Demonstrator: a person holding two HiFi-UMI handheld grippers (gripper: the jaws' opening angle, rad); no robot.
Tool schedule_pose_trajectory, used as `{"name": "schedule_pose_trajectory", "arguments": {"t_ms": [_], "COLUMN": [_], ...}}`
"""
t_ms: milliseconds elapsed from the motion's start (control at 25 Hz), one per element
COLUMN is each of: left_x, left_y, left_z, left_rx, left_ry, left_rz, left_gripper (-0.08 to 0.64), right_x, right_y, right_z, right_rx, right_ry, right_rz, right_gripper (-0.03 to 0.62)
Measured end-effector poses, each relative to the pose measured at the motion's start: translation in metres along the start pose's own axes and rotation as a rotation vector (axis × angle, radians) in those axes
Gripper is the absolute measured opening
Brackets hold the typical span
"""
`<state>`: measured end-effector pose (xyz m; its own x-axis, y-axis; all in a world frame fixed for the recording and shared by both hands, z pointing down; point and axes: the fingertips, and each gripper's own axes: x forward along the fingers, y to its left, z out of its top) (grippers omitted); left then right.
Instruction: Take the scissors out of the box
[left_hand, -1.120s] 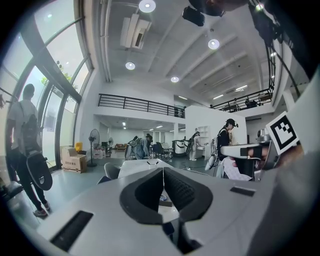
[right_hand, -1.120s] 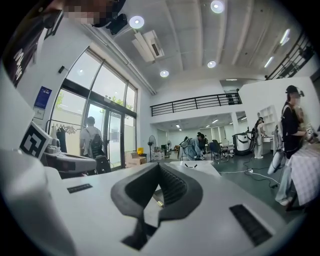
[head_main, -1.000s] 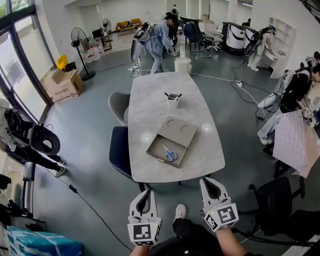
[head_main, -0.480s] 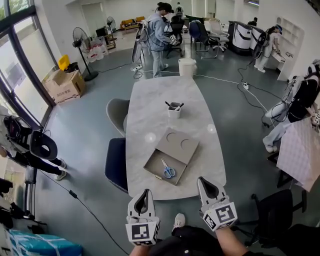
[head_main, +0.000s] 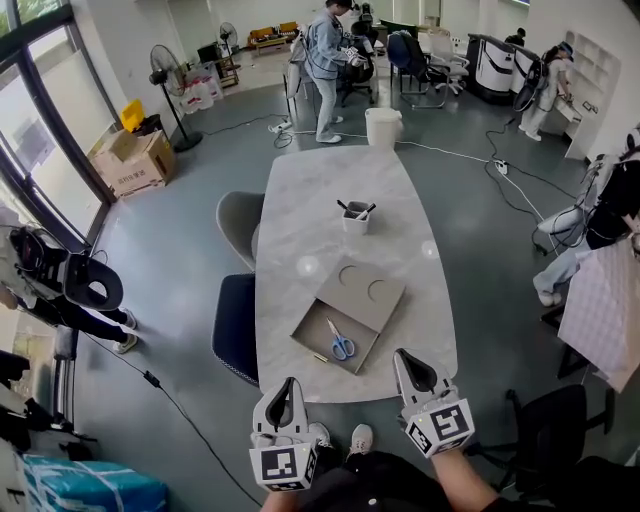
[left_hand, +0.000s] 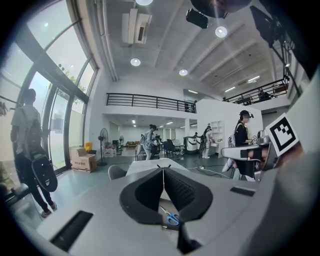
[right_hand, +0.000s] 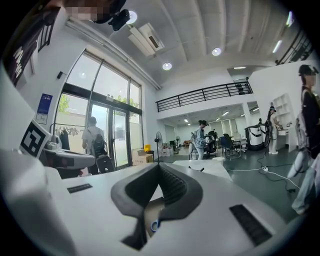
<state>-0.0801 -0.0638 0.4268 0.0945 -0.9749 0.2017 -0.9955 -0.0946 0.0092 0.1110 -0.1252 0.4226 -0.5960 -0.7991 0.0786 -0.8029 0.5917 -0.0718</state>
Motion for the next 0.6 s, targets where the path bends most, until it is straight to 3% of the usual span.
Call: {"name": "schedule_pose_trajectory", "arguments": {"t_ms": [280, 600], "left_x": [0.021, 0.061], "left_y": [0.024, 0.042], "left_z": [0.001, 0.030], "left_rx": [-0.005, 0.013], "left_ry": [-0.006, -0.076], "left_rz": [-0.010, -0.093], "left_gripper": [0.017, 0.017], "right_x": [0.034, 0.071], "right_y": [0.005, -0.004], "right_z": [0.006, 0.021], "right_rx": [-0.021, -0.033], "right_ry": [-0.008, -0.017], "right_rz": [-0.002, -0.070], "right_gripper": [-0.005, -0.005]}}
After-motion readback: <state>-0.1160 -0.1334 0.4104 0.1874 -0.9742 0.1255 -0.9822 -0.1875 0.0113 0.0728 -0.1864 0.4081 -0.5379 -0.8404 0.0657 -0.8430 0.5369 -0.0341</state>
